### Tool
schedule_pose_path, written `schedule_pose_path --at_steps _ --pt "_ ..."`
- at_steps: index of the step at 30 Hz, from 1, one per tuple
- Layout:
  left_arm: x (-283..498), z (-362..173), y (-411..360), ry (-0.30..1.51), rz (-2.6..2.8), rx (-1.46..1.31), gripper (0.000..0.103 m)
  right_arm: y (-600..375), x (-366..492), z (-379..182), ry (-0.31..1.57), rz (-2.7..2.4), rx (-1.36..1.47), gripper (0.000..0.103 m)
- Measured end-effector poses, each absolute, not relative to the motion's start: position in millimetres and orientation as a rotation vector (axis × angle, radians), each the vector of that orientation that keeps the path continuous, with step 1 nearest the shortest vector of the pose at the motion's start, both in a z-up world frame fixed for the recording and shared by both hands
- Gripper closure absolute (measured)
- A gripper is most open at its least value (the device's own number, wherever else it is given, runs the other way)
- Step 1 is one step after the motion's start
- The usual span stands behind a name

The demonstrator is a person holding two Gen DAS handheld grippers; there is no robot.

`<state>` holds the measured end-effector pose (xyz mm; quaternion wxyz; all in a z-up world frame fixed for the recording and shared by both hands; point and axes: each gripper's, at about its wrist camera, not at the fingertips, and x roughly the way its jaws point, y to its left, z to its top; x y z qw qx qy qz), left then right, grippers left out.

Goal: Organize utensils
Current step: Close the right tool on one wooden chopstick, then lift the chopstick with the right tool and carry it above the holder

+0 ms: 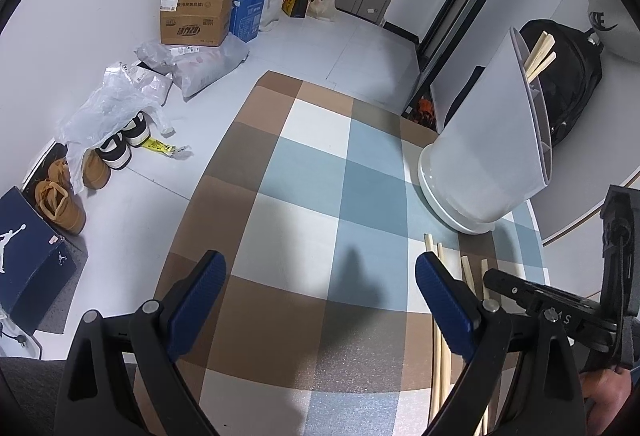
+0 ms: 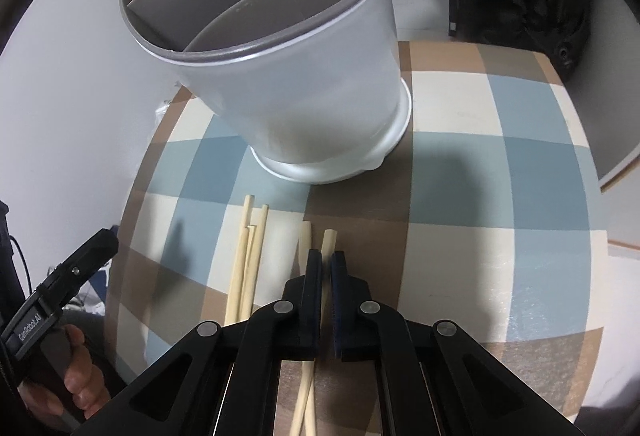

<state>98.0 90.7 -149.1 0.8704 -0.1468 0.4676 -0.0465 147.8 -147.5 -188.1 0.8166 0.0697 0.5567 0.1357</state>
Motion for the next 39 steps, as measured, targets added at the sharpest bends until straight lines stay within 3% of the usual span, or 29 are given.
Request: schedule_pose_path --at_steps 16,32,39 --pt "99 -157 72 1.039 -0.118 -0.208 0.010 -114 154 -190 1.185 0.296 -0.079 0.096" --pt "90 -167 29 1.174 -0.149 -0.044 0.010 -200 141 -152 1.050 0.337 0.315 0.098" --pt "86 -171 12 1.211 -0.120 0.015 0.010 -224 133 -145 0.980 0.387 0.327 0.098"
